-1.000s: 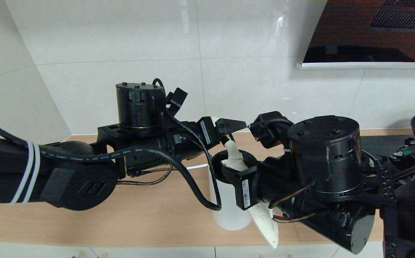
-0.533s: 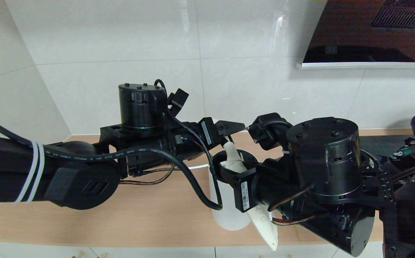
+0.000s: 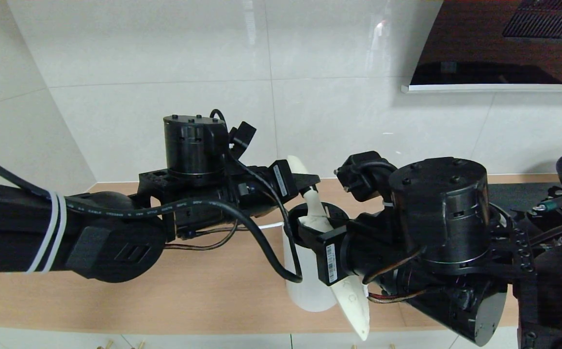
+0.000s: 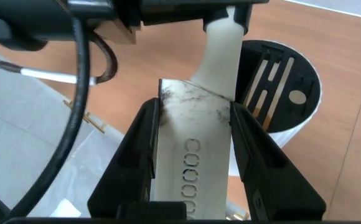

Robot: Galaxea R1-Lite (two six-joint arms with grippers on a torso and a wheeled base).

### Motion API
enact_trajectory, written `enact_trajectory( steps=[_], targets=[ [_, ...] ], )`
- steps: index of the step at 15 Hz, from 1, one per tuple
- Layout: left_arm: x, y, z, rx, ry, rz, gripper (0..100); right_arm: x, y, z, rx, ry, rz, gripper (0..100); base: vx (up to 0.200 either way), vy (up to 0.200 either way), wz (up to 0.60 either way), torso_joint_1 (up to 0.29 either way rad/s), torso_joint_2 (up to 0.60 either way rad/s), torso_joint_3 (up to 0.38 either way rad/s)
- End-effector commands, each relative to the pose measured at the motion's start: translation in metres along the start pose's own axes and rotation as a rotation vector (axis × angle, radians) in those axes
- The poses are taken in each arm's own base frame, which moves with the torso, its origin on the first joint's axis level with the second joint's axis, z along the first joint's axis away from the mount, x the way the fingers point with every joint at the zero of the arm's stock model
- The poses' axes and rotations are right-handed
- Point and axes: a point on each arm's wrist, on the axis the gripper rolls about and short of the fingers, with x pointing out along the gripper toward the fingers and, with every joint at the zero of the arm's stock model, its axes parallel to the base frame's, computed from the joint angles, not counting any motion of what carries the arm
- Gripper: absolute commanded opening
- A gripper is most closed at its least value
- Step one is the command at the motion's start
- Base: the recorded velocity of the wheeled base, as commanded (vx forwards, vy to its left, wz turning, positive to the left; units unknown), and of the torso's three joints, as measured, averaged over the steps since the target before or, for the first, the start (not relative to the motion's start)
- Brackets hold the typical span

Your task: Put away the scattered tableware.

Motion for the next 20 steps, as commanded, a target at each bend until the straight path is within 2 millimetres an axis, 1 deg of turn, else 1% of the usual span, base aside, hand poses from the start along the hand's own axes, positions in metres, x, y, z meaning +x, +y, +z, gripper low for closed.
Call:
enact_trajectory(
  steps=[1, 7, 8, 11, 12, 13, 14, 15, 16, 18, 20],
  targets=[
    [-0.001, -0.001, 0.0, 0.0, -0.001, -0.002, 0, -0.001, 0.0, 0.002, 0.007, -0.019, 0.004, 0, 0.0, 0.0, 0.0, 0.0, 0.0, 0.0],
    [-0.002, -0.004, 0.004, 0.008, -0.034, -0.023, 0, -0.001, 0.0, 0.004, 0.013, -0.031, 0.003, 0, 0.0, 0.0, 0.0, 0.0, 0.0, 0.0],
    [-0.003, -0.006, 0.005, 0.003, -0.041, -0.028, 0, -0.002, 0.0, 0.004, 0.013, -0.031, 0.003, 100, 0.0, 0.0, 0.0, 0.0, 0.0, 0.0],
    [-0.012, -0.014, 0.01, 0.009, -0.064, -0.048, 0, -0.008, -0.001, 0.01, 0.023, -0.054, 0.009, 100, 0.0, 0.0, 0.0, 0.0, 0.0, 0.0],
    [-0.016, -0.016, 0.012, 0.011, -0.073, -0.052, 0, -0.016, -0.004, 0.015, 0.028, -0.075, 0.003, 100, 0.0, 0.0, 0.0, 0.0, 0.0, 0.0],
    [-0.019, -0.017, 0.012, 0.014, -0.078, -0.053, 0, -0.03, -0.009, 0.026, 0.041, -0.117, 0.001, 100, 0.0, 0.0, 0.0, 0.0, 0.0, 0.0],
    [-0.021, -0.019, 0.013, 0.018, -0.09, -0.051, 0, -0.038, -0.014, 0.033, 0.05, -0.14, -0.003, 100, 0.0, 0.0, 0.0, 0.0, 0.0, 0.0],
    [-0.025, -0.021, 0.016, 0.023, -0.106, -0.052, 0, -0.048, -0.024, 0.044, 0.067, -0.182, -0.023, 100, 0.0, 0.0, 0.0, 0.0, 0.0, 0.0],
    [-0.032, -0.022, 0.022, 0.028, -0.13, -0.053, 0, -0.052, -0.034, 0.051, 0.073, -0.208, -0.052, 100, 0.0, 0.0, 0.0, 0.0, 0.0, 0.0],
    [-0.046, -0.025, 0.033, 0.043, -0.179, -0.056, 0, -0.053, -0.051, 0.058, 0.066, -0.232, -0.109, 100, 0.0, 0.0, 0.0, 0.0, 0.0, 0.0],
    [-0.06, -0.024, 0.043, 0.093, -0.229, -0.04, 0, -0.053, -0.059, 0.061, 0.065, -0.242, -0.142, 100, 0.0, 0.0, 0.0, 0.0, 0.0, 0.0]
  ],
)
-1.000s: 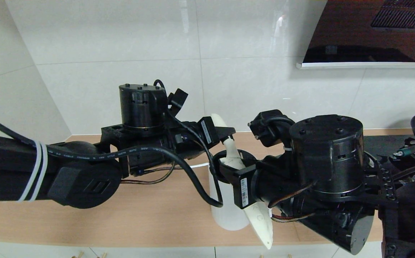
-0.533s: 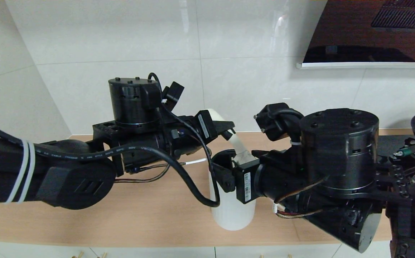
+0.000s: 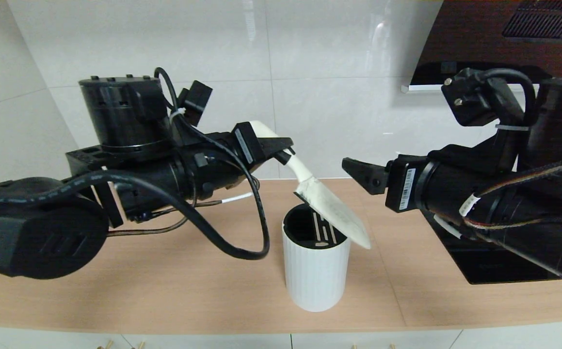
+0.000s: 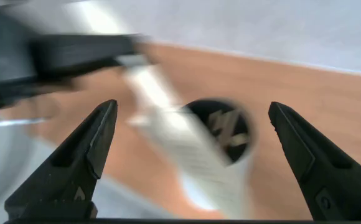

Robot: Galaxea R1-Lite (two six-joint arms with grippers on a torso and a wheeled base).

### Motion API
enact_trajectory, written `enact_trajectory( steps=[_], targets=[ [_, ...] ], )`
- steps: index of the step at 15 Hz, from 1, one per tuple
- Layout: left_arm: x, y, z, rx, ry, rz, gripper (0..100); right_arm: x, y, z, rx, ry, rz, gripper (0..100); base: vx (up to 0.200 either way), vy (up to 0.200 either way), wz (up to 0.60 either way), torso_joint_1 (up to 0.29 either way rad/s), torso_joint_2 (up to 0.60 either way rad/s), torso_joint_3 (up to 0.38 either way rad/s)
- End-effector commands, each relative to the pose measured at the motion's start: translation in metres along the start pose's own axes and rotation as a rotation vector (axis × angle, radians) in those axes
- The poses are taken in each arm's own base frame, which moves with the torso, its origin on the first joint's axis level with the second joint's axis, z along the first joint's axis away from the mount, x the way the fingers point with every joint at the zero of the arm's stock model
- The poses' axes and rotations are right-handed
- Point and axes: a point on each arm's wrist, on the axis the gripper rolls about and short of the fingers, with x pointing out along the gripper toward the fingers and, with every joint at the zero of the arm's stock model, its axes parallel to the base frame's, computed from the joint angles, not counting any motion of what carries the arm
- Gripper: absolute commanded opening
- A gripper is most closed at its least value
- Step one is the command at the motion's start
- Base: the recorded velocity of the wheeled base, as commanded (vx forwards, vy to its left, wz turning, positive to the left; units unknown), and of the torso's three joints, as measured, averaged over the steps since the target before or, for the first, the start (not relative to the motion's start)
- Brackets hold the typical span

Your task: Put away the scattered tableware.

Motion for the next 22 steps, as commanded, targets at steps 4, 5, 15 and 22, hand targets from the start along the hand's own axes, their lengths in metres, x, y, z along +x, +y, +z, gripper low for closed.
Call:
enact_trajectory(
  steps=[4, 5, 15, 22],
  targets=[
    [-0.031, -0.009, 0.017, 0.175, -0.111, 0.046, 0, 0.003, -0.012, 0.004, 0.004, -0.014, -0.044, 100, 0.0, 0.0, 0.0, 0.0, 0.0, 0.0],
    [-0.034, -0.008, 0.014, 0.251, -0.114, 0.075, 0, 0.005, -0.012, 0.002, 0.001, -0.007, -0.046, 100, 0.0, 0.0, 0.0, 0.0, 0.0, 0.0],
    [-0.023, -0.03, 0.015, 0.578, -0.207, 0.032, 0, 0.007, -0.013, -0.003, -0.017, 0.011, -0.055, 100, 0.0, 0.0, 0.0, 0.0, 0.0, 0.0],
    [-0.006, -0.007, -0.008, 0.661, -0.109, 0.092, 0, 0.01, -0.016, -0.007, -0.031, 0.022, -0.071, 100, 0.0, 0.0, 0.0, 0.0, 0.0, 0.0]
  ],
)
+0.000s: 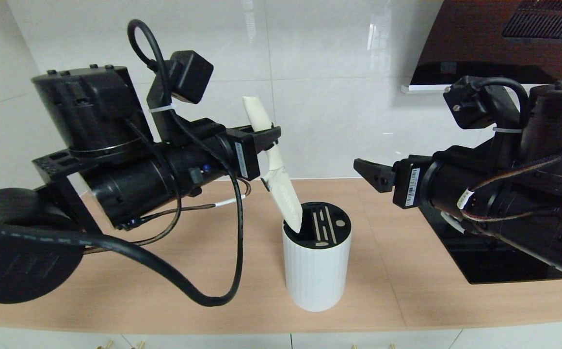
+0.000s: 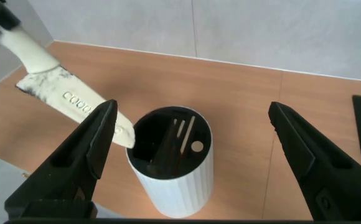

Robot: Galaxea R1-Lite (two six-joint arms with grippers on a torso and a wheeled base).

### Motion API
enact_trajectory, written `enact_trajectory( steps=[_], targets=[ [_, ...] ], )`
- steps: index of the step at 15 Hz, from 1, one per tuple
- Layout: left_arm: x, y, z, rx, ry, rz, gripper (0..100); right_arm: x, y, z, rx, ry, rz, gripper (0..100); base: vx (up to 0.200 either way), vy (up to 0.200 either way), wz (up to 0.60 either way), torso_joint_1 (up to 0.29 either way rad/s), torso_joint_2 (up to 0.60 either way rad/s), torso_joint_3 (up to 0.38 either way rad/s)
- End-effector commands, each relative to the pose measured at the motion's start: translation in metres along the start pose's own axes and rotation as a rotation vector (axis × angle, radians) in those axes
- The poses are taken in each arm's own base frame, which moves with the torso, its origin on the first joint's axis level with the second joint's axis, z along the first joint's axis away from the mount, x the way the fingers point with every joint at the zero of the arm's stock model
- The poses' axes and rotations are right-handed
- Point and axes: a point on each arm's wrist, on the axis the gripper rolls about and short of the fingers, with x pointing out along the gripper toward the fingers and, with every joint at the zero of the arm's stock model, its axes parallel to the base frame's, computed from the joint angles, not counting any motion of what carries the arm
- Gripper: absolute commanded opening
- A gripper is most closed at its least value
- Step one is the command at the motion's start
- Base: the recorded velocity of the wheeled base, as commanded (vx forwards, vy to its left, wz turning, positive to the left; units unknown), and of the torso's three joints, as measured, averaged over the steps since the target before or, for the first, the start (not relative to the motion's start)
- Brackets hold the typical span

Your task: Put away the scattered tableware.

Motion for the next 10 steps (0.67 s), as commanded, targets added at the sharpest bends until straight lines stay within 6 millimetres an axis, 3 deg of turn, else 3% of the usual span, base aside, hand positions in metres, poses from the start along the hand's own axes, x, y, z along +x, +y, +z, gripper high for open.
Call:
enact_trajectory(
  steps=[1, 10],
  targets=[
    [0.007, 0.001, -0.011, 0.001, 0.033, 0.011, 0, 0.002, 0.0, -0.002, -0.003, 0.008, -0.001, 100, 0.0, 0.0, 0.0, 0.0, 0.0, 0.0],
    [0.022, -0.003, -0.027, 0.0, 0.045, -0.006, 0, 0.006, 0.0, -0.006, -0.006, 0.019, -0.006, 100, 0.0, 0.0, 0.0, 0.0, 0.0, 0.0]
  ],
)
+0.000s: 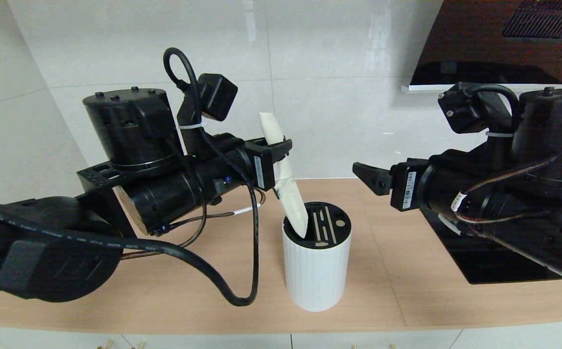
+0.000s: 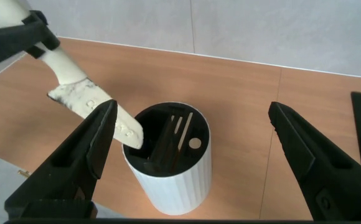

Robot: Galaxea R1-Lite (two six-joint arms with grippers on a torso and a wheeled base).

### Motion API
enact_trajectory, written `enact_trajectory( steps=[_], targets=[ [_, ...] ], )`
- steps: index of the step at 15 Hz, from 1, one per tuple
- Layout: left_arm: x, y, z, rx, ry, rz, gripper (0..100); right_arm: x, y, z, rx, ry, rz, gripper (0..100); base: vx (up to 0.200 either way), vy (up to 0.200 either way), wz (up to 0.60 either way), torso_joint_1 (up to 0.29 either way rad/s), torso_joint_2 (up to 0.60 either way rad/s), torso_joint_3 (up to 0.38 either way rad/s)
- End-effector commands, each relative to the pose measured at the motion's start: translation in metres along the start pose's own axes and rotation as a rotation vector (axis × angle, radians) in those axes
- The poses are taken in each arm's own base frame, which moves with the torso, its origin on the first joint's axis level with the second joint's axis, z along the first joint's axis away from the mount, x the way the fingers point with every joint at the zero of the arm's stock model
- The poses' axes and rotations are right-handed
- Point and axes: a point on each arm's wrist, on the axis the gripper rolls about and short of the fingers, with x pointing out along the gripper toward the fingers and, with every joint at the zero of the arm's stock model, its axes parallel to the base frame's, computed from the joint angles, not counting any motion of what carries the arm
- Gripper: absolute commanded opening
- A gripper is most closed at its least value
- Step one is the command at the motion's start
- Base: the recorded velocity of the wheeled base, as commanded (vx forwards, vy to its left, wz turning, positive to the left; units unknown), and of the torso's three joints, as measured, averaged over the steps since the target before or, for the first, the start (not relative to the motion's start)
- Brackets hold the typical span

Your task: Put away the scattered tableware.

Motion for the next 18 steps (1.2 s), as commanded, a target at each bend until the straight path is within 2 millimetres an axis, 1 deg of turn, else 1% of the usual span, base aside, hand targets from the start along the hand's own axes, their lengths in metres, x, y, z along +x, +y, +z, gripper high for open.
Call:
enact_trajectory(
  steps=[1, 5, 10, 13, 16, 18],
  targets=[
    [0.006, -0.001, -0.009, -0.002, 0.026, -0.003, 0, 0.002, 0.001, -0.002, -0.002, 0.007, -0.001, 100, 0.0, 0.0, 0.0, 0.0, 0.0, 0.0],
    [0.012, -0.001, -0.017, 0.011, 0.051, -0.006, 0, 0.005, 0.001, -0.006, -0.007, 0.019, -0.003, 100, 0.0, 0.0, 0.0, 0.0, 0.0, 0.0],
    [0.027, -0.004, -0.038, 0.016, 0.078, 0.001, 0, 0.006, 0.001, -0.007, -0.009, 0.023, -0.004, 100, 0.0, 0.0, 0.0, 0.0, 0.0, 0.0],
    [0.032, -0.006, -0.047, 0.019, 0.104, -0.001, 0, 0.007, 0.002, -0.009, -0.011, 0.029, -0.005, 100, 0.0, 0.0, 0.0, 0.0, 0.0, 0.0],
    [0.041, -0.011, -0.064, 0.019, 0.148, -0.014, 0, 0.008, 0.002, -0.009, -0.012, 0.03, -0.005, 100, 0.0, 0.0, 0.0, 0.0, 0.0, 0.0],
    [0.043, -0.011, -0.068, 0.019, 0.158, -0.013, 0, 0.007, 0.002, -0.009, -0.011, 0.029, -0.005, 100, 0.0, 0.0, 0.0, 0.0, 0.0, 0.0]
  ],
)
